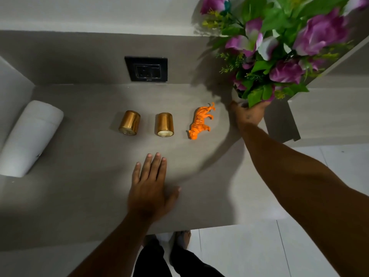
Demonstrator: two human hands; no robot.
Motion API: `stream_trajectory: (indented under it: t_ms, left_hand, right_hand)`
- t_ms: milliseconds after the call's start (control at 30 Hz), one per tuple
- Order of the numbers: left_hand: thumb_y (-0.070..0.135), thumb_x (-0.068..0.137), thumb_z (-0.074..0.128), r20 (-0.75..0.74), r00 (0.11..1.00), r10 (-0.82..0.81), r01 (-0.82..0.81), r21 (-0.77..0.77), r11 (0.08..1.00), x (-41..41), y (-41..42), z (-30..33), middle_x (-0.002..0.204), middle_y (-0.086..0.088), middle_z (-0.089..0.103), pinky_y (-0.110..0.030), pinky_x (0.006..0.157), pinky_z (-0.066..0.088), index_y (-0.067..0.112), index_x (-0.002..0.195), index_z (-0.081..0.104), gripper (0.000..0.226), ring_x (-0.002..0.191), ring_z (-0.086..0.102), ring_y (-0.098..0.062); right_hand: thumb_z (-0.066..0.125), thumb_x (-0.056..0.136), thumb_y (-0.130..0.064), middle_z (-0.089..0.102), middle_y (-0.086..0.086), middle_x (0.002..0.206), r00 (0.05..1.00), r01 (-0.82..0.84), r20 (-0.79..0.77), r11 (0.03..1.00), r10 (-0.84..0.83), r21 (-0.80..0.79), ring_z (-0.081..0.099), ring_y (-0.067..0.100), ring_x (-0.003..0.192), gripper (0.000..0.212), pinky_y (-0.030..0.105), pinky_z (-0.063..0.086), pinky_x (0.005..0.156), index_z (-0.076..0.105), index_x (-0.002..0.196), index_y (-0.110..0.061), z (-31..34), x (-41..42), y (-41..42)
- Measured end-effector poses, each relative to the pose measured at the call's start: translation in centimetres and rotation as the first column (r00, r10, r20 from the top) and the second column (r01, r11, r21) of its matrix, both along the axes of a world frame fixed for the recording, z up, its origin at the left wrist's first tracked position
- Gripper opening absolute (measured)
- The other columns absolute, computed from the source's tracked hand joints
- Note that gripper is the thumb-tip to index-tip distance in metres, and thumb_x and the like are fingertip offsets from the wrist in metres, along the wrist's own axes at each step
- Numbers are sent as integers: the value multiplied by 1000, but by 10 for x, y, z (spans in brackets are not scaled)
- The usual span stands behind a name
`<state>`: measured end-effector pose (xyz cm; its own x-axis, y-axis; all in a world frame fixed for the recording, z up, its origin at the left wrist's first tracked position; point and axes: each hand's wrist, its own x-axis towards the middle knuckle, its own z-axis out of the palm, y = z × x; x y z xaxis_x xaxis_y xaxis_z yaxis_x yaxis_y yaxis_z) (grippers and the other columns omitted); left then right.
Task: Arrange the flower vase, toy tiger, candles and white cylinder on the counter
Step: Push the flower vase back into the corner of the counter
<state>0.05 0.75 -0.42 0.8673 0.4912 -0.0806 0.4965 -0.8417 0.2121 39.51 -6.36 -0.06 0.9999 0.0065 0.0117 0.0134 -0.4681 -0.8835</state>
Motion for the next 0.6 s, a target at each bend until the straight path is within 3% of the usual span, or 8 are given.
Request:
stream_trajectory:
  t_ms: [133,233,333,433,500,600]
  left_hand:
    - [76,92,31,-4,1000,-13,13,19,1000,-1,-1,-2,169,-11,17,-58,123,16,11,159,21,94,157,6,-29]
    - [77,93,31,14,1000,-9,8,24,1000,-1,-1,-4,169,-11,17,-57,124,14,12,160,21,94,157,5,-28]
    - [75,93,33,36,999,6,-7,37,999,0,-2,-6,169,-9,16,-56,125,12,13,160,20,92,157,5,-27]
    - [73,94,35,55,998,9,-12,48,999,-1,-3,-7,169,-9,17,-55,125,12,14,160,20,90,157,5,-26]
    - [73,94,34,43,999,14,-16,51,999,-1,-3,-5,169,-9,18,-56,125,12,14,160,21,89,157,5,-27]
    - [74,94,30,-3,1000,19,-19,44,999,1,-4,-2,169,-10,16,-56,125,12,14,160,19,90,157,4,-27]
  right_hand:
    - [88,60,-34,54,4,127,999,-50,9,999,50,-16,55,22,119,110,26,42,104,25,147,-11,3,-8,-3]
    - [87,70,-34,31,17,150,988,-129,83,990,133,-47,39,29,138,113,30,29,117,17,153,-3,2,-42,-16]
    - [71,87,-46,20,24,160,963,-215,108,945,248,-248,23,37,148,101,43,24,121,15,155,3,3,-98,-35]
    - [48,99,-55,17,28,162,907,-296,107,799,406,-523,15,39,151,85,51,13,123,21,155,3,1,-164,-53]
    - [31,101,-63,13,26,164,877,-345,20,658,481,-670,8,39,152,84,54,2,123,19,156,0,-1,-201,-64]
    - [20,100,-68,7,24,166,857,-393,-98,519,506,-759,-2,38,153,87,59,-3,121,12,159,-4,-1,-222,-73]
